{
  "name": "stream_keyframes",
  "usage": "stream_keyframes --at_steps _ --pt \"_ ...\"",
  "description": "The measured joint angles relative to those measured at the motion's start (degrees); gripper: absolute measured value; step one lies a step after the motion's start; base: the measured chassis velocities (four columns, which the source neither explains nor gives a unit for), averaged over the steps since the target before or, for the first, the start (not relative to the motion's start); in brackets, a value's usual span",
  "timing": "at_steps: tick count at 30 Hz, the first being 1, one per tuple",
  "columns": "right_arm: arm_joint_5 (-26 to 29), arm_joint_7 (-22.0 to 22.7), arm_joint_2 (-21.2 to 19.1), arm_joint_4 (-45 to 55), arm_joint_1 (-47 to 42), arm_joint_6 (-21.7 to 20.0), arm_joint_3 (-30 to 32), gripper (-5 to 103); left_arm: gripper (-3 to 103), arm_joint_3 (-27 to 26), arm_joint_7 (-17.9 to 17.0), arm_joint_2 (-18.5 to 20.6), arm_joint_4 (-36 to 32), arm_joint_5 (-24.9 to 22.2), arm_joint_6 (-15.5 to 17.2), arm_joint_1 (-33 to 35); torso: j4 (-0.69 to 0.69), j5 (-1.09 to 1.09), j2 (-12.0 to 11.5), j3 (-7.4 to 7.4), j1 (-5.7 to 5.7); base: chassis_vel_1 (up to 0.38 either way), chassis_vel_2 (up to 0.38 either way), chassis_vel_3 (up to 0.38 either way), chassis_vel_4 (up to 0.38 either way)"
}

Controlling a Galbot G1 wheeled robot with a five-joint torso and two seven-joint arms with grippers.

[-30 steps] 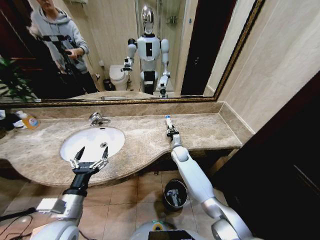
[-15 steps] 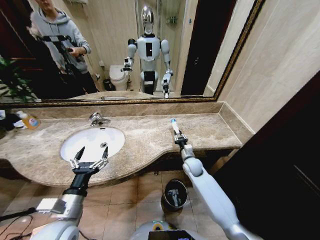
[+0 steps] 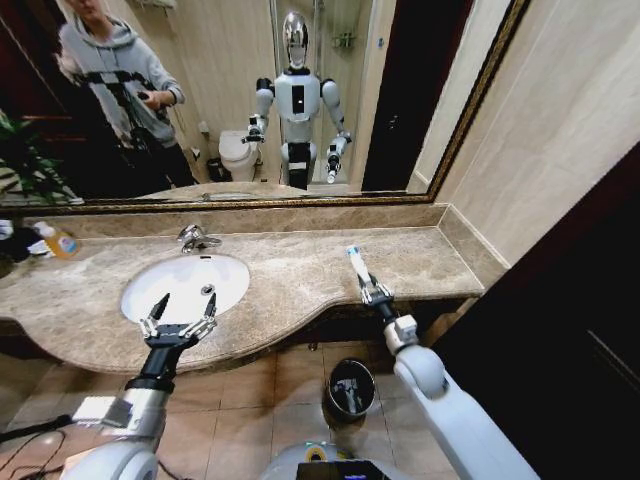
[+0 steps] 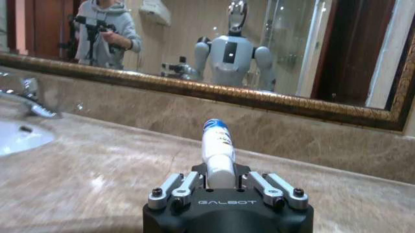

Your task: Pick up the trash from the sink and place it in the trash bin.

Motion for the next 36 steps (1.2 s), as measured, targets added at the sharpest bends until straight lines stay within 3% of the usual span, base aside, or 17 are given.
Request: stream_keyframes --at_steps 6,11,25,36 --pt "-2.9 -1.4 -1.3 0.2 -4.5 2.9 -1.1 26 100 0.0 0.0 0.0 0.0 0.0 0.0 0.0 0.02 0.01 0.0 0.0 0.0 0.0 0.0 0.0 0.0" --pt "-8.5 -1.9 -2.6 -0.4 -10.6 6.9 -1.9 26 100 0.0 0.0 0.0 0.0 0.0 0.0 0.0 0.0 0.0 0.0 0.0 0.0 0.0 0.0 0.0 0.0" --pt "-18.6 -2.2 -0.5 -6.7 -19.3 12.4 -3.9 26 100 0.0 0.0 0.0 0.0 0.0 0.0 0.0 0.0 -0.01 0.0 0.01 0.01 0.0 0.0 0.0 0.0" --pt "-23.3 -6.0 0.5 -18.2 -15.1 8.0 -4.6 26 100 0.0 0.0 0.0 0.0 0.0 0.0 0.0 0.0 -0.01 0.0 0.01 0.01 0.0 0.0 0.0 0.0"
